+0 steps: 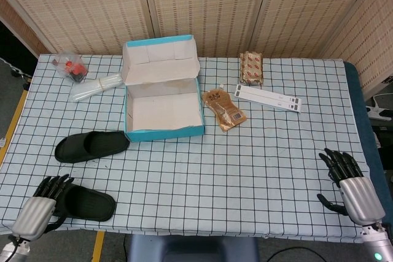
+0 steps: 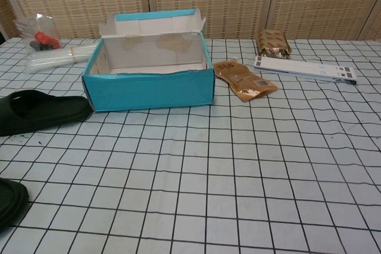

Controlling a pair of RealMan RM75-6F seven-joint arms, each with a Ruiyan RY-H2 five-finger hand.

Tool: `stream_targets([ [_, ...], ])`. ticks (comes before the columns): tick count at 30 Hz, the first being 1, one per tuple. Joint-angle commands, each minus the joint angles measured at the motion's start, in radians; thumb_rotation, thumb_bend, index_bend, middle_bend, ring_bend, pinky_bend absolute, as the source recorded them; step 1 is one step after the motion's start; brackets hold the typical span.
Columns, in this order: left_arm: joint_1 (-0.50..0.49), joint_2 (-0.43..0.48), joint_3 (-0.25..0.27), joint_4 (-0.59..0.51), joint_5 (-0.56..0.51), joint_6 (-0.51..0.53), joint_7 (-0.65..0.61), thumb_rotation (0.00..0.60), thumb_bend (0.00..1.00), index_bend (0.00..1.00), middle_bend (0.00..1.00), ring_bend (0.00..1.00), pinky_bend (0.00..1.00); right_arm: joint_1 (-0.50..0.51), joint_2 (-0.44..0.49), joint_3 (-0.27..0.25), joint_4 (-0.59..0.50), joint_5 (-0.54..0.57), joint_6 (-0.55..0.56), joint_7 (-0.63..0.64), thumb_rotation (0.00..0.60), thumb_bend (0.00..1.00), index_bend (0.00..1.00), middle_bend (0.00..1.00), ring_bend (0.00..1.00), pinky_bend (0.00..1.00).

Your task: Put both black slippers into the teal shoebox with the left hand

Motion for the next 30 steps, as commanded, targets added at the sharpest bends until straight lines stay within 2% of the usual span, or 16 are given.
stream_targets([
  [1, -0.035, 0.011, 0.011, -0.032, -0.064, -0.109, 0.078, 0.6, 0.33, 0.0, 0.0, 0.0, 0.01, 0.001, 0.004, -0.004, -0.003, -0.005, -0.003, 0.006, 0.6, 0.12, 0.0, 0.0, 0.0, 0.0],
  [5, -0.053, 0.001, -0.001, -0.041, -0.117, -0.163, 0.133, 0.6, 0.33, 0.0, 0.0, 0.0, 0.01, 0.001, 0.004, -0.004, -0.004, -0.005, -0.003, 0.006, 0.6, 0.12, 0.0, 0.0, 0.0, 0.0],
  [16, -0.098, -0.014, -0.019, -0.01, -0.212, -0.27, 0.137, 0.6, 0.33, 0.0, 0.0, 0.0, 0.01, 0.004, 0.006, -0.005, -0.007, 0.001, -0.015, 0.003, 0.6, 0.12, 0.0, 0.0, 0.0, 0.0],
  [26, -0.11, -0.071, -0.012, 0.067, -0.192, -0.27, 0.134, 0.6, 0.34, 0.0, 0.0, 0.0, 0.03, 0.01, -0.002, -0.003, -0.01, 0.019, -0.036, -0.013, 0.6, 0.12, 0.0, 0.0, 0.0, 0.0],
  [27, -0.109, -0.079, -0.011, 0.077, -0.186, -0.265, 0.128, 0.6, 0.34, 0.01, 0.01, 0.0, 0.04, 0.01, -0.002, -0.003, -0.011, 0.02, -0.038, -0.015, 0.6, 0.12, 0.0, 0.0, 0.0, 0.0],
  [29, -0.105, -0.096, -0.009, 0.1, -0.169, -0.249, 0.108, 0.6, 0.35, 0.13, 0.11, 0.06, 0.09, 0.01, -0.002, -0.003, -0.013, 0.023, -0.04, -0.016, 0.6, 0.12, 0.0, 0.0, 0.0, 0.0],
  [30, -0.103, -0.102, -0.007, 0.111, -0.16, -0.241, 0.099, 0.6, 0.36, 0.23, 0.21, 0.12, 0.14, 0.01, -0.002, -0.002, -0.013, 0.023, -0.04, -0.017, 0.6, 0.12, 0.0, 0.0, 0.0, 0.0],
])
